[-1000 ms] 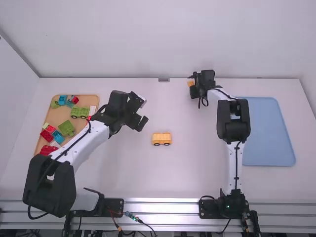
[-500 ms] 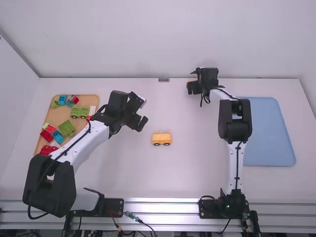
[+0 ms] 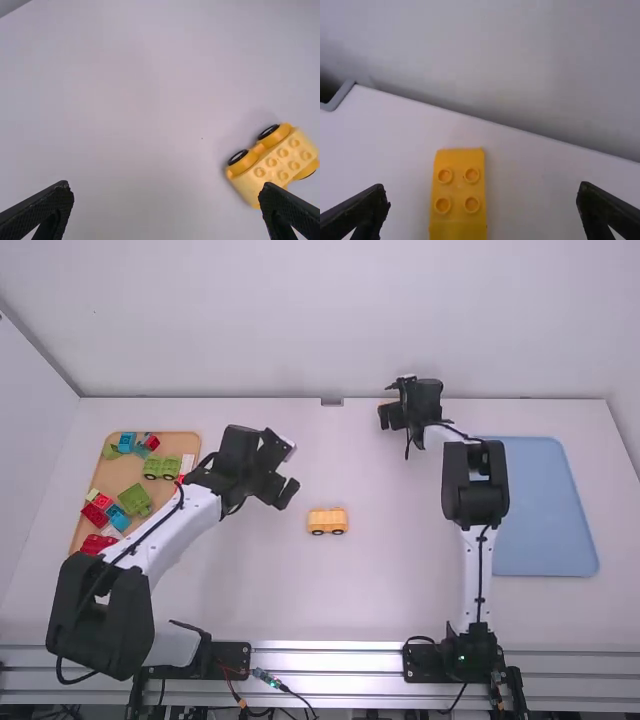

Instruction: Assemble lego blocks to make yellow taxi

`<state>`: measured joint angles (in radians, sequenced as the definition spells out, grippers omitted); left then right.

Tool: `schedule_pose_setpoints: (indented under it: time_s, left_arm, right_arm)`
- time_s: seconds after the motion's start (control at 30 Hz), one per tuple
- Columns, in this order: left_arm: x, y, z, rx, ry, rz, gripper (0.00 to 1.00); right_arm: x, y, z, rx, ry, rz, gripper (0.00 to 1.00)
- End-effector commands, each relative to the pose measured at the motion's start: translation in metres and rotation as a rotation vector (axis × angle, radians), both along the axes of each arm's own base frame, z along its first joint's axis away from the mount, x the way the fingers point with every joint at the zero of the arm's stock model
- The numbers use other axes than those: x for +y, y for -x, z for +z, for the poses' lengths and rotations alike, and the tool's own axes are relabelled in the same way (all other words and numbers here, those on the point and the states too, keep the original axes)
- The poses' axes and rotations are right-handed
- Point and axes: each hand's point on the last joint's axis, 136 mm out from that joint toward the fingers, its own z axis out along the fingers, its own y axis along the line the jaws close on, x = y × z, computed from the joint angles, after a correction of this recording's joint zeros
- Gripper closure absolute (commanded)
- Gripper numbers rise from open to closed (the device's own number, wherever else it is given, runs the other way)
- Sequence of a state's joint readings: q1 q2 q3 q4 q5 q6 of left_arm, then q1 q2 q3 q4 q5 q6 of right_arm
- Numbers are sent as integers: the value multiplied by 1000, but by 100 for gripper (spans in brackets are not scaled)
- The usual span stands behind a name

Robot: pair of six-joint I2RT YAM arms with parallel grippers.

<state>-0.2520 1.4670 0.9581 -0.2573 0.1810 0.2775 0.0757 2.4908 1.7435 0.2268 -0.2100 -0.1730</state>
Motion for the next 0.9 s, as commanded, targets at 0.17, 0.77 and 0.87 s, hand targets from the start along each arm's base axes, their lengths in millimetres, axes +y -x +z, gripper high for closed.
schedule_pose_setpoints:
  time_s: [0.17,0.77,0.87]
  left_arm:
    - [-12,0,12,-26,35,-47,1]
    - [-11,-1,10,-11,69,3,1]
    - [-11,-1,10,-11,68,3,1]
  right_arm:
    - [-6,10,-26,9,-14,-5,1]
    - [-12,-8,-41,30,-9,-34,1]
    - [-7,-11,-42,36,14,-12,1]
